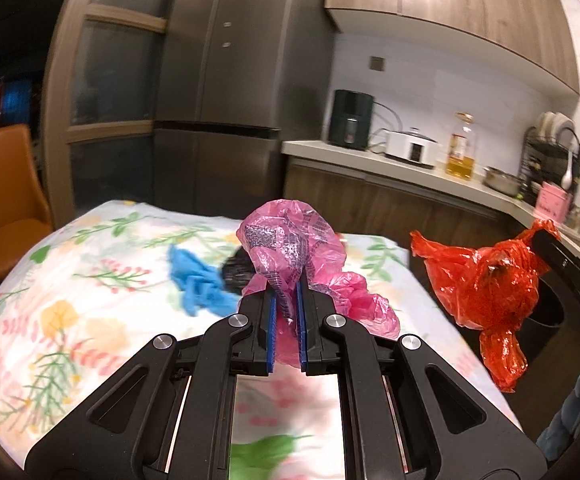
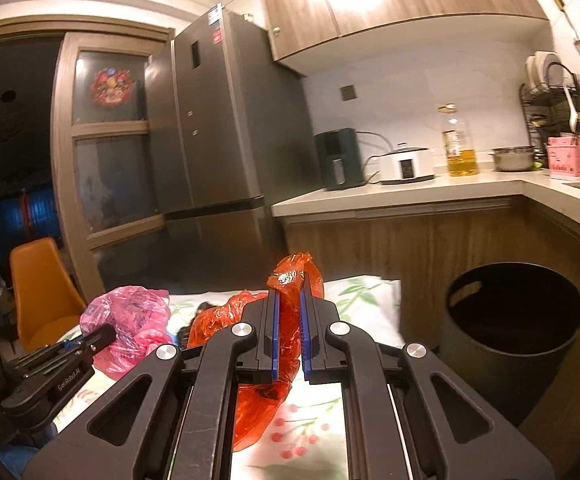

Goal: Collect trash
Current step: 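Carry both bags over the black bin and open both grippers to drop them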

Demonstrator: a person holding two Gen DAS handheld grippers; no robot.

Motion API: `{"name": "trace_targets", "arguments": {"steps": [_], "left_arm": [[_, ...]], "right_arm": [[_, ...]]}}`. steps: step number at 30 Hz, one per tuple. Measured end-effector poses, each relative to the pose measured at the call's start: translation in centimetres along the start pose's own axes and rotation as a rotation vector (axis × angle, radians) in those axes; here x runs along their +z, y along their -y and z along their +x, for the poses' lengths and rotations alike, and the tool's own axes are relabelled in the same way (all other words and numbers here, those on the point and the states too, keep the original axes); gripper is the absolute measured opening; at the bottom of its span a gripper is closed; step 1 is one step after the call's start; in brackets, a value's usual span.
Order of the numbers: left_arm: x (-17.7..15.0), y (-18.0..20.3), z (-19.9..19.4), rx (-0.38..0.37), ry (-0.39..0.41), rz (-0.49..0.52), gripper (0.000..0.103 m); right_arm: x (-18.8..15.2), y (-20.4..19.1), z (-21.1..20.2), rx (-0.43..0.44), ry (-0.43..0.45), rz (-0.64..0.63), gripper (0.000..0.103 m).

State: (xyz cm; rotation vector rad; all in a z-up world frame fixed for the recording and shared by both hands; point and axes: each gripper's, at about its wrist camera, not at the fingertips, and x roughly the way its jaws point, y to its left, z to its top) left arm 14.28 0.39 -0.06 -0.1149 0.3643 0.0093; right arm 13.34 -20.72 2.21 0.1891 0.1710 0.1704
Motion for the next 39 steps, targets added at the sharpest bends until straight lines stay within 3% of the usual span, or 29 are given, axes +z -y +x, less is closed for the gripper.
{"name": "trace_targets", "arguments": {"steps": [12, 24, 39], "left_arm": [[0.3, 8.3, 2.1, -0.162, -0.02, 0.074, 0.007], [1.7, 18.4, 3.4, -0.33, 0.02, 0.158, 0.007], [1.5, 24.8, 6.4, -0.425, 0.002, 0.194, 0.008]], "right_arm": [[1.2, 6.1, -2.4, -0.146, 0.06, 0.034, 0.009], [2.7, 12.3, -3.7, -0.317, 0.124, 0.064, 0.009], [3.2, 16.9, -2.9, -0.42, 0.121, 0.075, 0.009]]}}
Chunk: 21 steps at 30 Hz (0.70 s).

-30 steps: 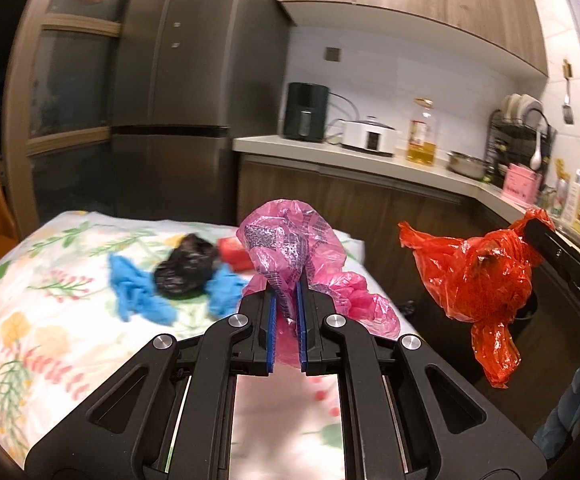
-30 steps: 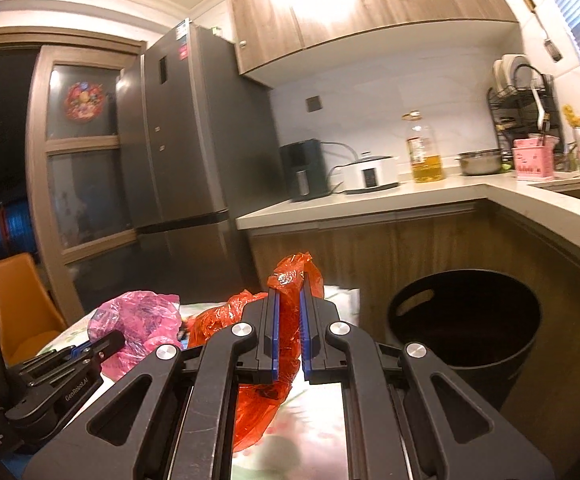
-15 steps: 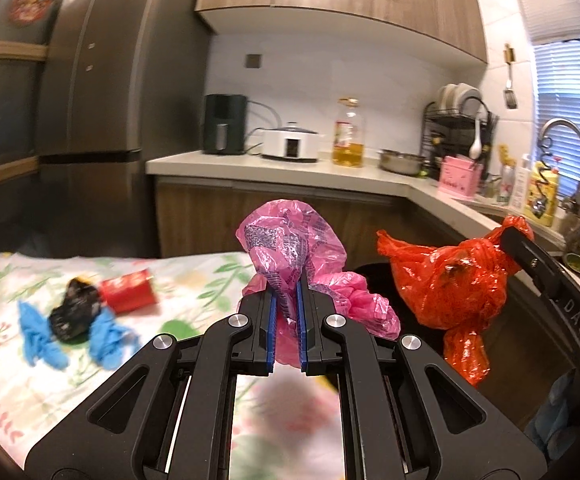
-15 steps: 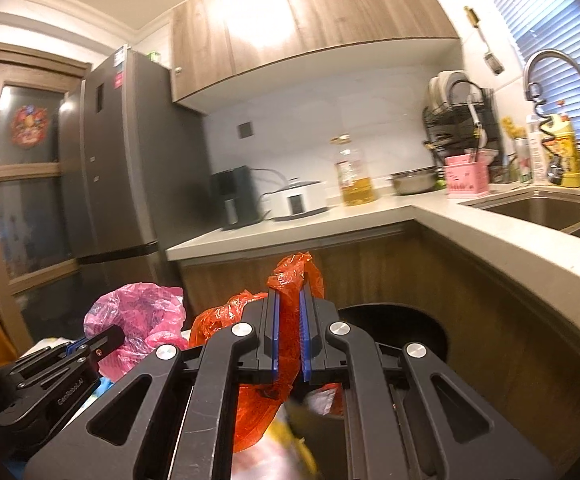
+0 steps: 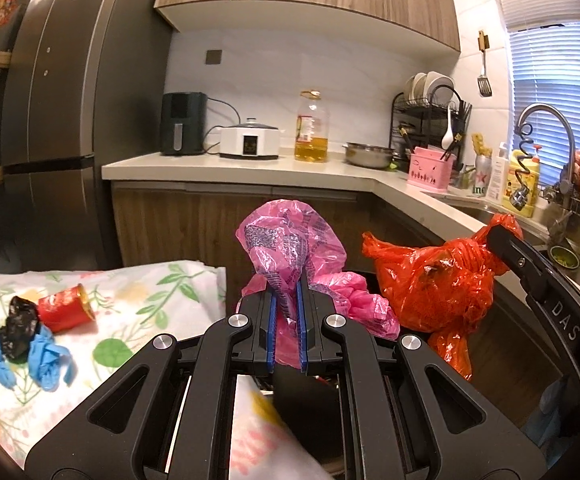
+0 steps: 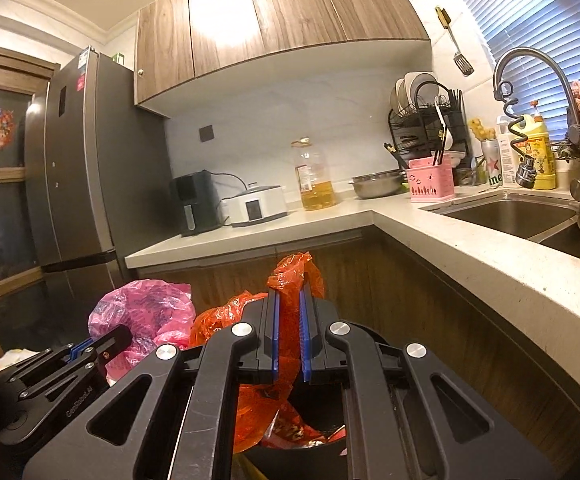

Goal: Collect trash
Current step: 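Carry both bags over the black bin and open both grippers to drop them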

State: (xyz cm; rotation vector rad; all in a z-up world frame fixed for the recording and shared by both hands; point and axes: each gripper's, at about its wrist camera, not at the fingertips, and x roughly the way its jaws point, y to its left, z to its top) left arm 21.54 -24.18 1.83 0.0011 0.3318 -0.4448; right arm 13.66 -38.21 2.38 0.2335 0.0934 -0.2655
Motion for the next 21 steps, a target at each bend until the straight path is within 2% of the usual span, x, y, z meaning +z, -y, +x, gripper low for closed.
{"name": "trace_targets", "arguments": {"steps": [21], "left_arm": [[-0.3, 1.1, 3.5, -0.037, -0.04, 0.001, 0.008]], "right_arm": [[0.3, 0.9, 2.1, -0.041, -0.026, -0.019, 0.009]]}}
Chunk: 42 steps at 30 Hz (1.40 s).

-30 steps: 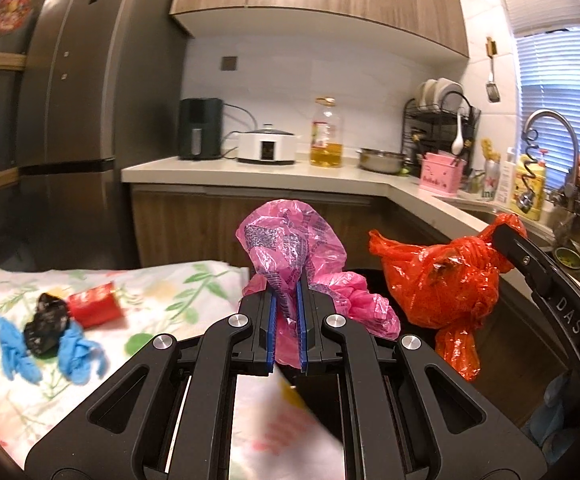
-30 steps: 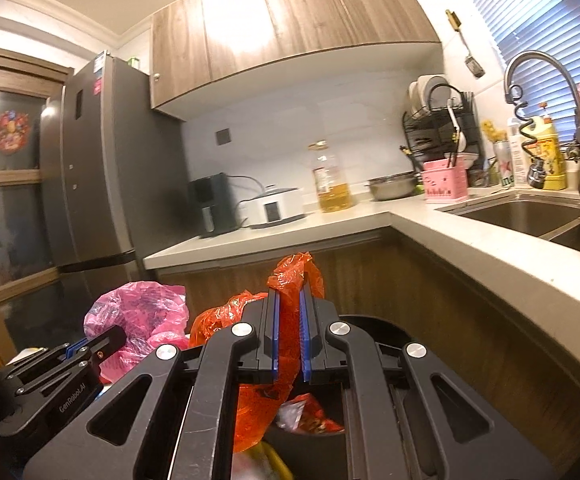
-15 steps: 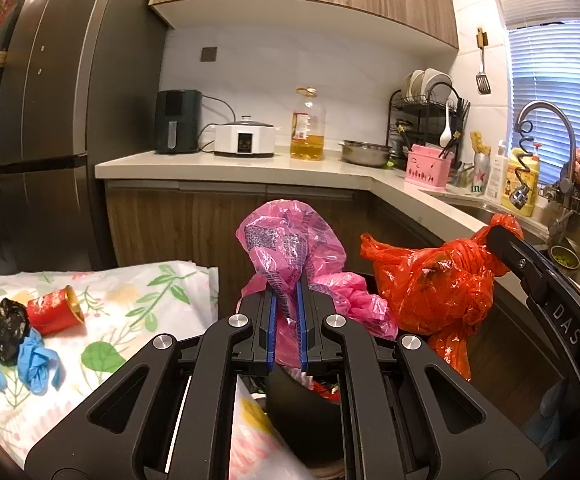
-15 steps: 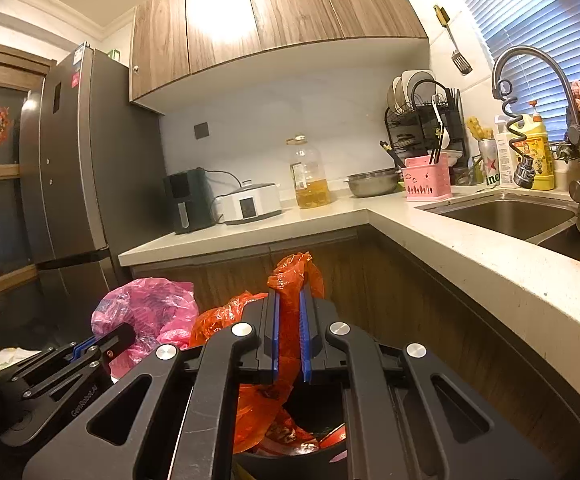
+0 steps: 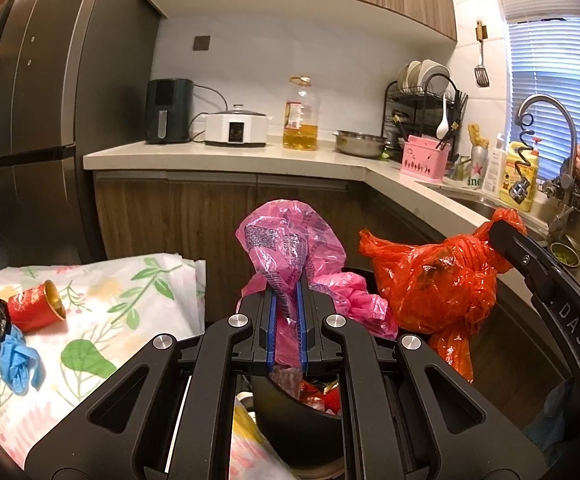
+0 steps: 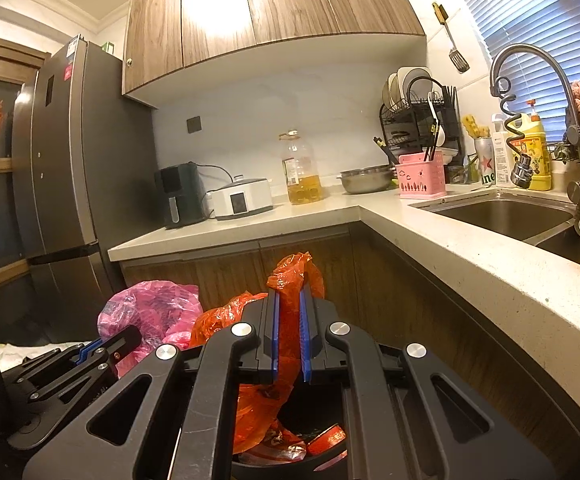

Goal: Collect trash
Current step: 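Carry both bags over the black bin and open both grippers to drop them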

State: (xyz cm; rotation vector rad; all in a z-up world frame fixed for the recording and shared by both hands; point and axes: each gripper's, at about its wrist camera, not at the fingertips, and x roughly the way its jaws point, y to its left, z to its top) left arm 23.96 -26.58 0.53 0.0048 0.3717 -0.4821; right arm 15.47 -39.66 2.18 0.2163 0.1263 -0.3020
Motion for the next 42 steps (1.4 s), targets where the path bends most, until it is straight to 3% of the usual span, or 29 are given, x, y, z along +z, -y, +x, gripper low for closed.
{"name": "trace_targets", "arguments": {"steps": [17, 21, 24, 26, 29, 32, 42], "left_arm": [[-0.7, 0.0, 1.9, -0.024, -0.041, 0.006, 0.008], [-0.8, 0.0, 2.2, -0.032, -0.046, 0.014, 0.011], [-1.1, 0.0, 2.6, -0.041, -0.065, 0.012, 0.016], [-1.3, 0.0, 2.8, -0.045, -0.075, 0.012, 0.032], [-1.5, -0.1, 2.7, -0.042, -0.065, 0.011, 0.048], [-1.6, -0.6, 2.4, -0.03, -0.055, -0.01, 0.06], [-2.0, -3.1, -0.5, 0.036, -0.042, -0.081, 0.083]], "right_arm": [[-0.5, 0.0, 1.7, 0.015, -0.03, -0.007, 0.011], [-0.6, 0.1, 2.2, 0.024, -0.033, -0.01, 0.025], [-0.8, 0.4, 2.6, 0.024, -0.04, -0.004, 0.034], [-1.0, 0.7, 2.6, 0.021, -0.043, -0.001, 0.035], [-1.1, 1.0, 2.4, 0.016, -0.039, 0.007, 0.046], [-1.0, 1.2, 2.2, 0.011, -0.036, 0.013, 0.047], [-1.4, 0.9, 0.2, 0.01, -0.041, 0.037, 0.066]]}}
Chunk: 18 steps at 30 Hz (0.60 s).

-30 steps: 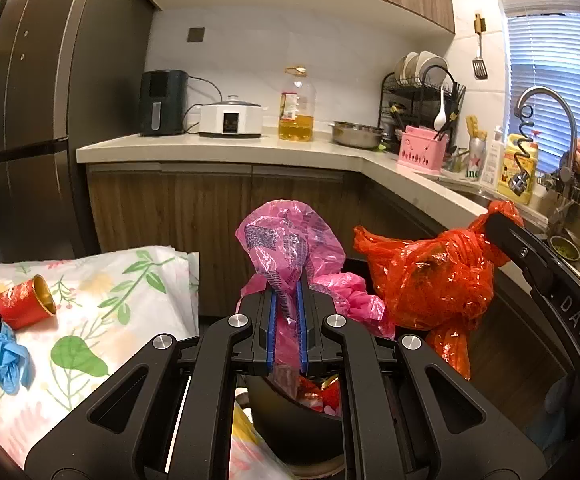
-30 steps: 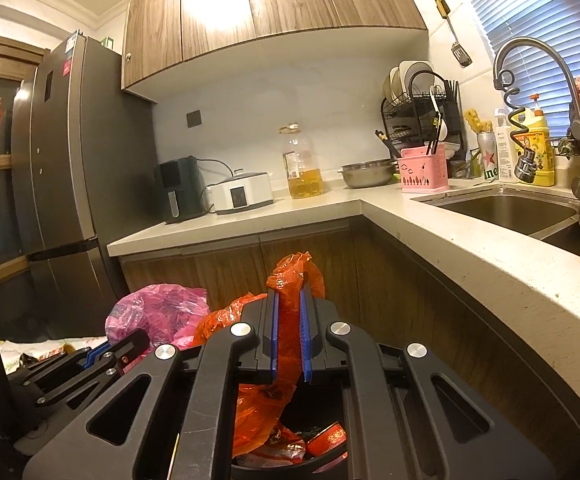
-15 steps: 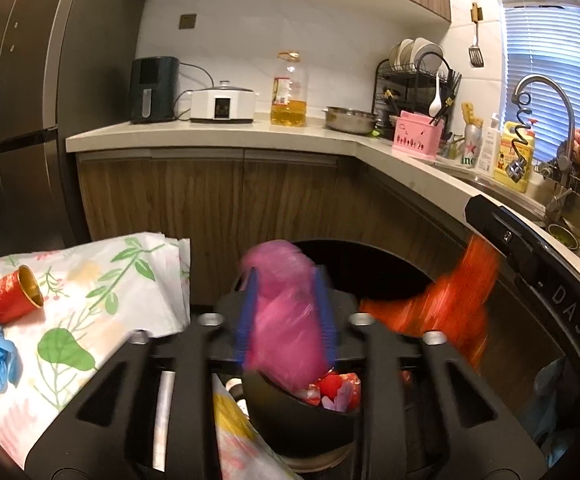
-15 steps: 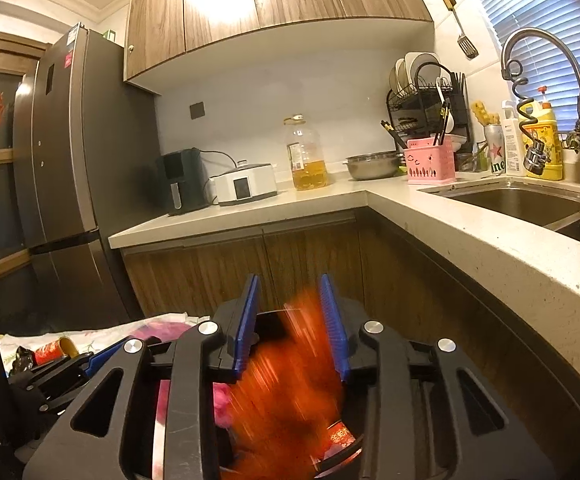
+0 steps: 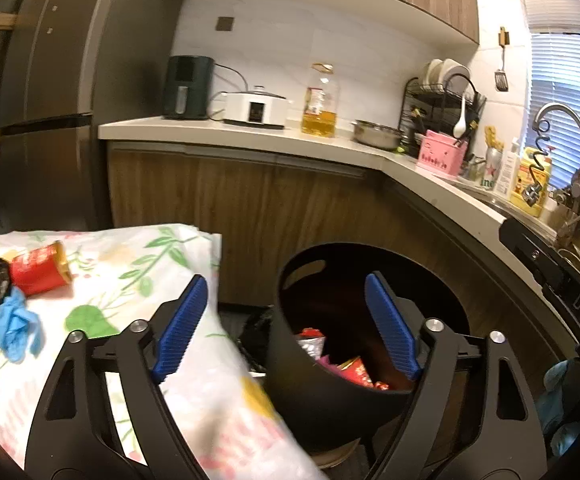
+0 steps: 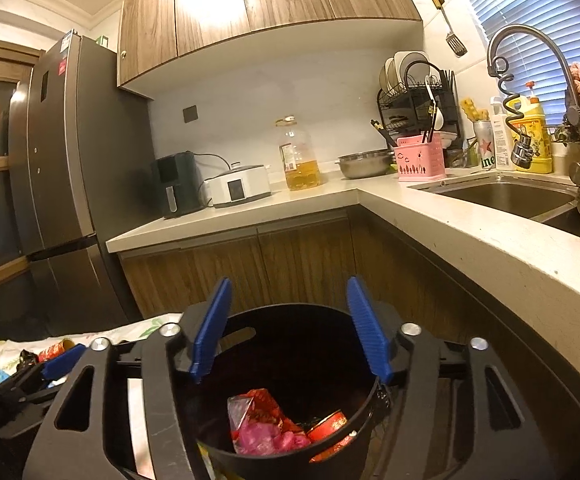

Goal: Collect trash
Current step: 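Carry both bags over the black bin and open both grippers to drop them, then move both tools back toward the black bag and blue gloves on the table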

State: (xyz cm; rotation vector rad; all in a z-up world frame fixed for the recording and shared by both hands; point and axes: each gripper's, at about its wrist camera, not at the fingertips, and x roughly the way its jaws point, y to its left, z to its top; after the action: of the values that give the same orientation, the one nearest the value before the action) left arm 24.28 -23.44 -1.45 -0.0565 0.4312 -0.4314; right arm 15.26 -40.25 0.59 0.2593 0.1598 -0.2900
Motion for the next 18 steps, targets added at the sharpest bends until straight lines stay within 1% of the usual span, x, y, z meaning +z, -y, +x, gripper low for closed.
{"name": "trace_targets", "arguments": {"steps": [2, 4, 9, 15, 18], "left_arm": [[-0.2, -0.6, -1.2, 0.012, 0.012, -0.015, 0.086], [-0.5, -1.1, -2.2, 0.028, 0.022, -0.025, 0.088], [-1.2, -2.5, -5.1, 0.081, 0.052, -0.045, 0.089], [-2.3, -5.1, -8.8, 0.161, 0.072, -0.059, 0.09], [-2.9, -6.9, -10.5, 0.22, 0.078, -0.065, 0.09]], "right_arm": [[-0.2, -0.2, -0.6, 0.002, -0.001, 0.009, 0.07], [-0.3, -0.4, -1.2, 0.007, -0.003, 0.015, 0.073], [-1.1, -1.9, -3.2, 0.032, -0.022, 0.018, 0.078], [-2.1, -4.4, -5.0, 0.073, -0.039, 0.011, 0.079], [-2.6, -5.8, -5.5, 0.097, -0.047, 0.007, 0.079]]}}
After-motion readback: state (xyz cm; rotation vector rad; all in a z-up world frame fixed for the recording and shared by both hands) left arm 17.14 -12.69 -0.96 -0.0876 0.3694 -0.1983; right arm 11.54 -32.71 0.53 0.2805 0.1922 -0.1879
